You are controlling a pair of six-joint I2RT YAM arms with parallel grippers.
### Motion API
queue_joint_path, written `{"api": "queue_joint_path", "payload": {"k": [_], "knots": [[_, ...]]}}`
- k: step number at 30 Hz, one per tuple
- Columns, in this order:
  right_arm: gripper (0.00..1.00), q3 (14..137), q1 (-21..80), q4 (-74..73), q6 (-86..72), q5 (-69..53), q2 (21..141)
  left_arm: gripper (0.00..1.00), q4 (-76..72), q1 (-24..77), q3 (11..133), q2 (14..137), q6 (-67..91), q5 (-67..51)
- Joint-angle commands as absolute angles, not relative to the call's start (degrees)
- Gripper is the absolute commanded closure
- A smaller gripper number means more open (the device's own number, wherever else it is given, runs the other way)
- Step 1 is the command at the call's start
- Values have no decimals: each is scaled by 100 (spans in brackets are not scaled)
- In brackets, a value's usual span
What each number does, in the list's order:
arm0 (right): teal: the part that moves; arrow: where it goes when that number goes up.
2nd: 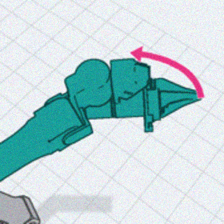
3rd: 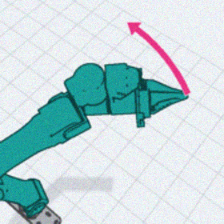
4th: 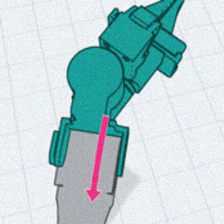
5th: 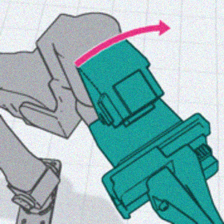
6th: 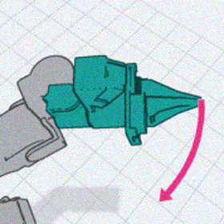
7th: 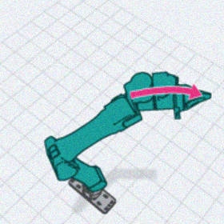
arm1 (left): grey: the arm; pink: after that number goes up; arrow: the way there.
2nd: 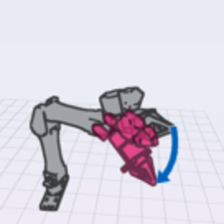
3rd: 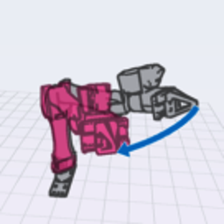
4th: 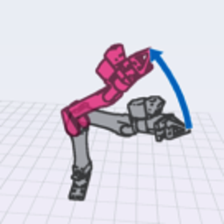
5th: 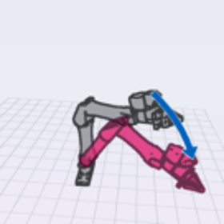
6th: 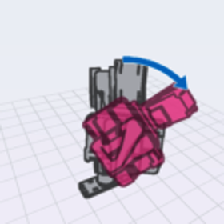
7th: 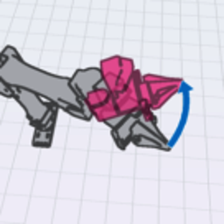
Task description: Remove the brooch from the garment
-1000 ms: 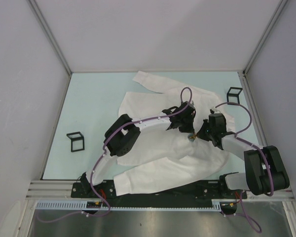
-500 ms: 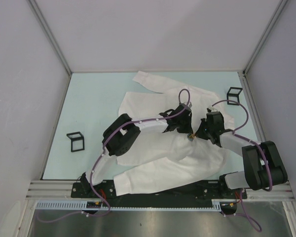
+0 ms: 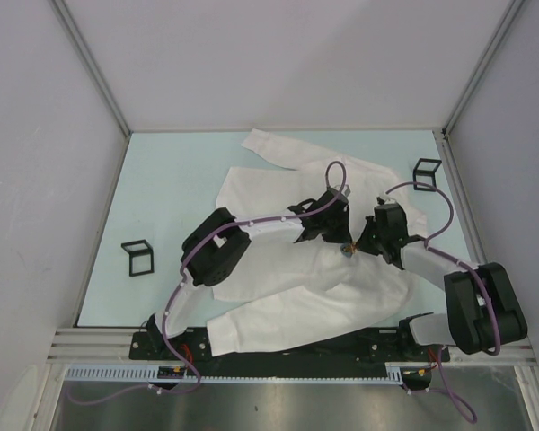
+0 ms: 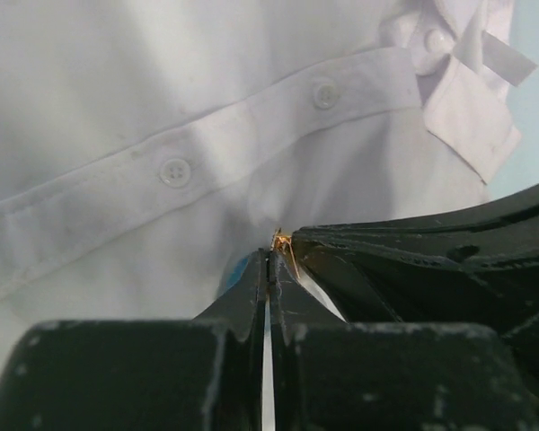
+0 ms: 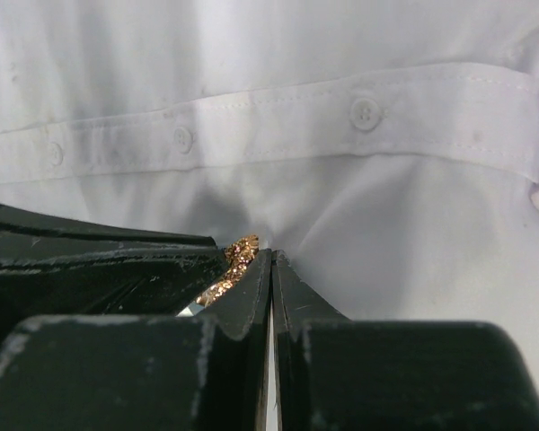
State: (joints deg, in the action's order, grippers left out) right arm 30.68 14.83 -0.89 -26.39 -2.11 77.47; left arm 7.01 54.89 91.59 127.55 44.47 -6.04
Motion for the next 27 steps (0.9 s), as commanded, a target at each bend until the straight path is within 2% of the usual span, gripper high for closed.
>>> {"api": "queue_joint_path", "payload": {"k": [1, 6, 22, 27], "knots": [[96, 3129, 1626, -210, -3005, -142, 7428, 100, 702, 5968, 9474, 12270, 4342, -1004], [94, 3120, 1503, -668, -3155, 246, 7111, 100, 1054, 6073, 9536, 12252, 4157, -396], [95, 2953, 1363, -1081, -3269, 650, 6540, 100, 1265, 6126, 9536, 12155, 4298, 183], [90, 2900, 1082, -1204, -3269, 536, 6232, 100, 1326, 6135, 9527, 12207, 4202, 281]]}}
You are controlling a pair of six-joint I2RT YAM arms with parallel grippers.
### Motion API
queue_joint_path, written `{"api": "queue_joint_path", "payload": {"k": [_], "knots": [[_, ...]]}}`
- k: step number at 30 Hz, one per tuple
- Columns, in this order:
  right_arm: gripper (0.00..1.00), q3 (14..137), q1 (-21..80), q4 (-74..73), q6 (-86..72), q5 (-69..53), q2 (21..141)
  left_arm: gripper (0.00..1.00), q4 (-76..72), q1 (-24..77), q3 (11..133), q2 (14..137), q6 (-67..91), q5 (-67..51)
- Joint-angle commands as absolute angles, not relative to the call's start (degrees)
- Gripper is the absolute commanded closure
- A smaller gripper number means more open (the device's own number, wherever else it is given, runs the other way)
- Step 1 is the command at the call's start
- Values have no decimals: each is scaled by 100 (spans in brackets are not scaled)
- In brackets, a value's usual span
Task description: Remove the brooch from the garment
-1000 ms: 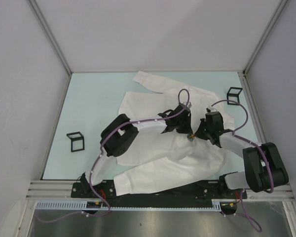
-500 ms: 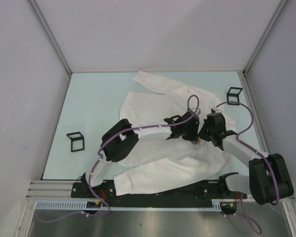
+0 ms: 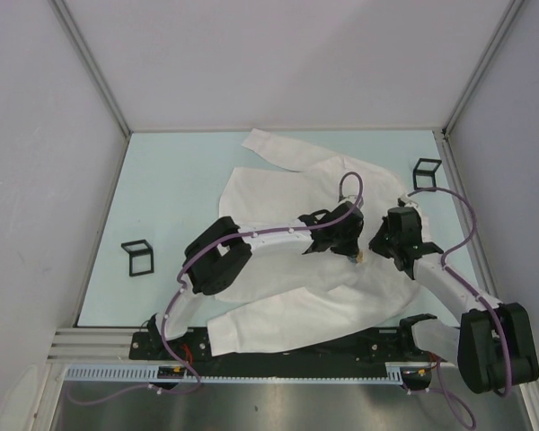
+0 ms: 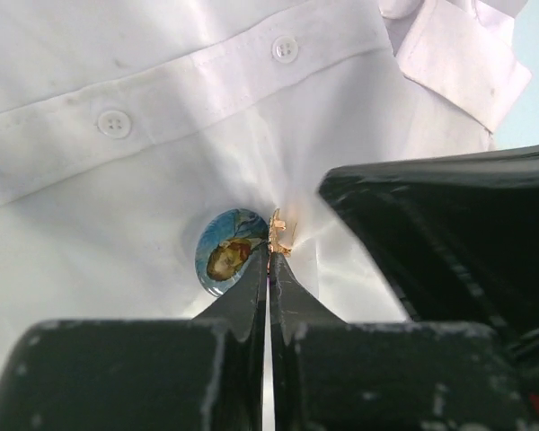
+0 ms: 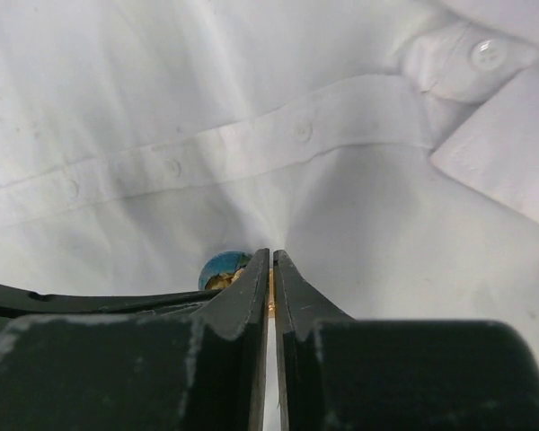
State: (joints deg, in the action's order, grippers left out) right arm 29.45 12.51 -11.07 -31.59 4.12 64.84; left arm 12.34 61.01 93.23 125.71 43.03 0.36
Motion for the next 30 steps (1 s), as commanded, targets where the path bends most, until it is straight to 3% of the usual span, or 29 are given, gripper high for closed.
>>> {"api": "queue_joint_path", "payload": {"k": [1, 20, 30], "knots": [[89, 2892, 1055, -1239, -3287, 554, 6205, 100, 1414, 6143, 9614, 12243, 4140, 333], [88, 2628, 677, -1221, -5000, 694, 7058, 100, 3707, 6460, 11802, 13394, 2734, 1019], [88, 2531, 458, -1257, -5054, 914, 6785, 100, 3867, 6486, 11742, 13395, 2514, 1126]]}}
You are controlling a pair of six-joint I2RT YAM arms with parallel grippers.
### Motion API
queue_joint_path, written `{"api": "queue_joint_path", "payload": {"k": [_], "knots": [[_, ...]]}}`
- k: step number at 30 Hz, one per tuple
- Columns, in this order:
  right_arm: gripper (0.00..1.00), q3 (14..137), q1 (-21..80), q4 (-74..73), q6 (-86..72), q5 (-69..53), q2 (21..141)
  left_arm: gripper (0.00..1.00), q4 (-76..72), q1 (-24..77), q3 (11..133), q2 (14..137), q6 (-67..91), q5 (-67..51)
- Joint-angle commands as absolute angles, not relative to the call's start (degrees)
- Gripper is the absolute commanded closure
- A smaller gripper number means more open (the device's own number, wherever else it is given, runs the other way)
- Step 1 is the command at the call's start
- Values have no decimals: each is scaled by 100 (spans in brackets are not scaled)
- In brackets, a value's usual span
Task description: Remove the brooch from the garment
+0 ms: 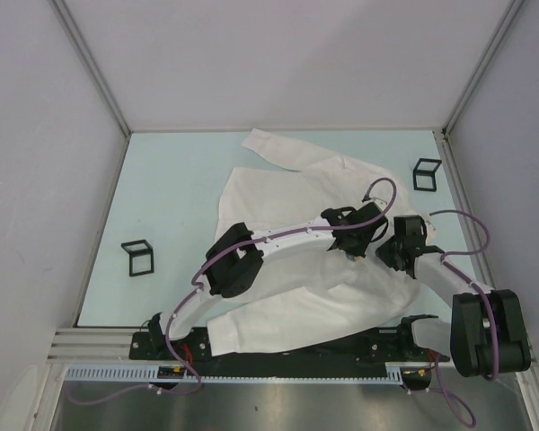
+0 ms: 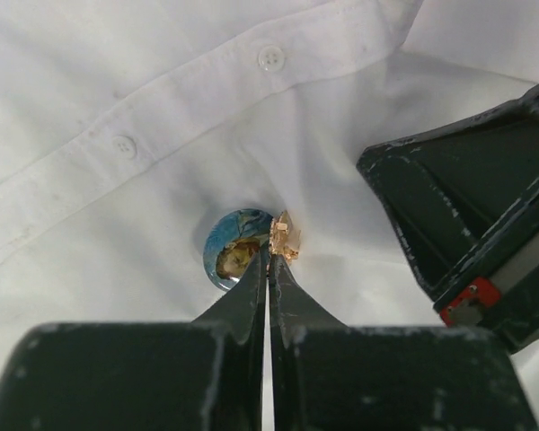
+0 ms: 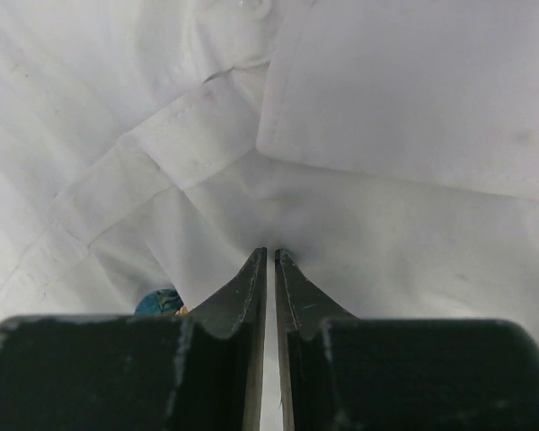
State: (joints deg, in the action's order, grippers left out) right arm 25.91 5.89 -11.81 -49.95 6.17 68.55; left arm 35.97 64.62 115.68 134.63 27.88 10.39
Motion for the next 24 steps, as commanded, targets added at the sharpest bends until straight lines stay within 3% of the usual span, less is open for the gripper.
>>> {"api": "queue_joint_path", "payload": {"k": [1, 24], "knots": [[88, 2531, 414, -1231, -5036, 914, 6794, 100, 3858, 6486, 11742, 13412, 2488, 1047], [87, 2540, 308, -949, -4711, 914, 6978, 100, 5141, 6337, 12551, 13851, 2329, -501]]}}
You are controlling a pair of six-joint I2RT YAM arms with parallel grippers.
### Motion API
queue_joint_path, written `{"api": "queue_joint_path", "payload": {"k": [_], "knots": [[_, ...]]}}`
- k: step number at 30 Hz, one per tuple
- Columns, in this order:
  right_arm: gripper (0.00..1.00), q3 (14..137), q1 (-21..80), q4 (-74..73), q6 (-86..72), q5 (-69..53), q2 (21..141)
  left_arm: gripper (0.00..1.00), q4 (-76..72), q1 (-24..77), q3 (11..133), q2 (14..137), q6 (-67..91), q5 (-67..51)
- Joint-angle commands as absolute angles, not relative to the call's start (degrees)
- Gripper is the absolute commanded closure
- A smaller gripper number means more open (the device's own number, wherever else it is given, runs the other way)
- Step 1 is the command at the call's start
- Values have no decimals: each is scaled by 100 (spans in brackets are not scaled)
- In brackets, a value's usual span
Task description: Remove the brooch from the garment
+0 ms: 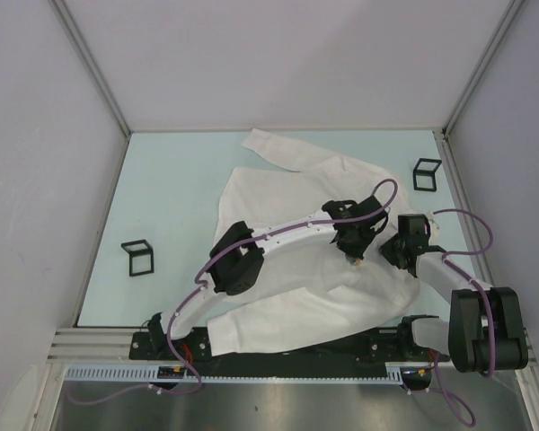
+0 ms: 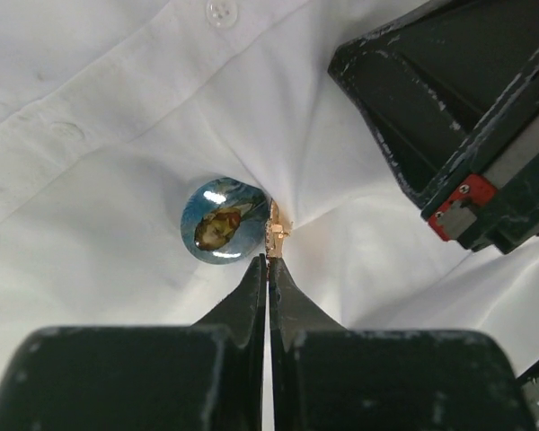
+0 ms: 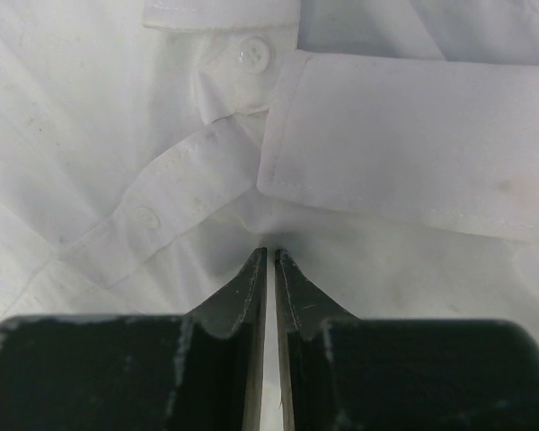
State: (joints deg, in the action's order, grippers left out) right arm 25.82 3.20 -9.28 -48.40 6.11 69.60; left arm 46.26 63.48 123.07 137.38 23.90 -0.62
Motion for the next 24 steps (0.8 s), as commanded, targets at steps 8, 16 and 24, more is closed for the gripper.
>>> {"api": "queue_joint_path", "payload": {"k": [8, 16, 24], "knots": [[88, 2540, 369, -633, -4685, 712, 7259, 100, 5169, 6267, 12832, 14063, 2434, -554], [87, 2540, 404, -536, -4509, 703, 7216, 66, 3826, 6258, 11651, 13221, 2803, -9], [87, 2540, 413, -475, -4465, 624, 7356, 45, 3138, 6293, 10741, 12569, 2883, 290]]}}
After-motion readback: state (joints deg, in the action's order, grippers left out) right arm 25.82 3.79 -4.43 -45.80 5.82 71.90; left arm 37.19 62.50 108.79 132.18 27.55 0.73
